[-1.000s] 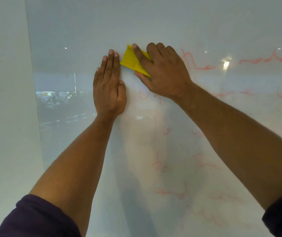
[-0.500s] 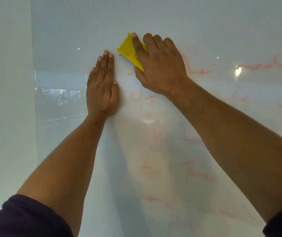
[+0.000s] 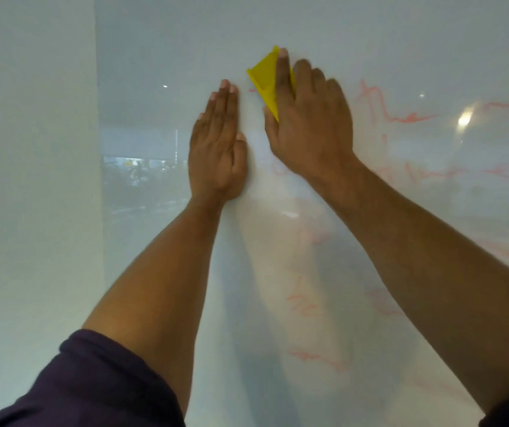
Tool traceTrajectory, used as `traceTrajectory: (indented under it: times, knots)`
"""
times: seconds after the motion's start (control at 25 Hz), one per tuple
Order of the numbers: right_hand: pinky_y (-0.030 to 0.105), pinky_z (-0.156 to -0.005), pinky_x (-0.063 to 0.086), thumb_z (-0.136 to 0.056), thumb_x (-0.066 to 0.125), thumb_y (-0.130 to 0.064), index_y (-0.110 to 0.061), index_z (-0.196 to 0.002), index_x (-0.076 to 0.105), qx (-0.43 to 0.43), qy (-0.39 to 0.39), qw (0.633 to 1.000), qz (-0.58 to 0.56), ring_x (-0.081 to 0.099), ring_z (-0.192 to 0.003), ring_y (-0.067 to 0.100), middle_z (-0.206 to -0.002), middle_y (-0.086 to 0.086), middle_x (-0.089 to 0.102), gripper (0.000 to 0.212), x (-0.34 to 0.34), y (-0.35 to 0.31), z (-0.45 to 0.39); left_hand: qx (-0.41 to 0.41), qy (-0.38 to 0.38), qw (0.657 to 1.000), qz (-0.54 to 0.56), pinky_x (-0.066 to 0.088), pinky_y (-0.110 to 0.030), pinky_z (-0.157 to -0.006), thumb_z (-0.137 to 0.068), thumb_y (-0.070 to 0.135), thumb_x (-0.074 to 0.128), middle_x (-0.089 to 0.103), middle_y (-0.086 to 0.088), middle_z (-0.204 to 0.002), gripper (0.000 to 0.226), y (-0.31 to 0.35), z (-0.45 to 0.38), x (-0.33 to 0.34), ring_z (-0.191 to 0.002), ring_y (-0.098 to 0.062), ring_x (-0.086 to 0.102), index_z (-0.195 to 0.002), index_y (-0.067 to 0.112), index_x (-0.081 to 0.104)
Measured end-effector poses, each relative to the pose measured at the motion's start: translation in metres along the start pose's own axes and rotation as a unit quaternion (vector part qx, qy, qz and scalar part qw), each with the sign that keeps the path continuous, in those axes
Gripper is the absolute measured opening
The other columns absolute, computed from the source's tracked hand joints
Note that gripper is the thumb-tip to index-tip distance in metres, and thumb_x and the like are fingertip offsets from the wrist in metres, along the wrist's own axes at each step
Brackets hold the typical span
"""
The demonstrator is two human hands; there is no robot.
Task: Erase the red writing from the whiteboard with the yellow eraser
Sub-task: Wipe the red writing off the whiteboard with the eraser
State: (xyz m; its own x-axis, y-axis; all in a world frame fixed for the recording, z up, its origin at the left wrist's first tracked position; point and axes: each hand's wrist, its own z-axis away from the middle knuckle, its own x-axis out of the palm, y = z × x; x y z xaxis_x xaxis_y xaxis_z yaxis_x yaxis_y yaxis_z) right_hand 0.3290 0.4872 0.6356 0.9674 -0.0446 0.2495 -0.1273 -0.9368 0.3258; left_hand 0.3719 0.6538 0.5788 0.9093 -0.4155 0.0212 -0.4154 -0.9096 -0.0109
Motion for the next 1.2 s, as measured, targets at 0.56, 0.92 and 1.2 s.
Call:
traceTrajectory:
  times: [0.56,0.92,1.2]
  knots:
    - [0.038,-0.073,0.048,-0.093,0.050,-0.040,0.005,-0.143,0.048,-0.035,-0.003,0.999,0.003,0.061,-0.094,0.034,-0.119,0.020,0.062,0.068,0.003,0.009,-0.035,-0.052,0.001,0.998,0.036,0.012,-0.037,-0.133,-0.106,0.030,0.025,0.020,-0.009,-0.177,0.067,-0.001,0.005,0.002,-0.164,-0.021,0.016,-0.168,0.005,0.022]
    - [0.033,-0.060,0.041,-0.088,0.053,-0.047,0.000,-0.140,0.055,-0.026,-0.003,0.999,0.034,0.063,-0.081,0.028,-0.105,0.013,0.066,0.070,-0.002,0.005,-0.032,-0.069,0.009,0.997,0.031,0.011,-0.036,-0.133,-0.105,0.027,0.027,0.020,-0.009,-0.177,0.067,-0.003,0.010,-0.001,-0.164,-0.021,0.016,-0.168,0.006,0.023]
    - [0.033,-0.054,0.025,-0.091,0.050,-0.049,-0.008,-0.146,0.052,-0.031,-0.024,0.999,0.012,0.061,-0.077,0.027,-0.104,0.011,0.064,0.069,-0.016,0.001,0.037,-0.013,-0.013,0.999,0.028,0.014,-0.040,-0.133,-0.098,0.028,0.030,0.020,-0.012,-0.176,0.074,-0.008,-0.002,-0.006,-0.164,-0.025,0.016,-0.168,0.006,0.023]
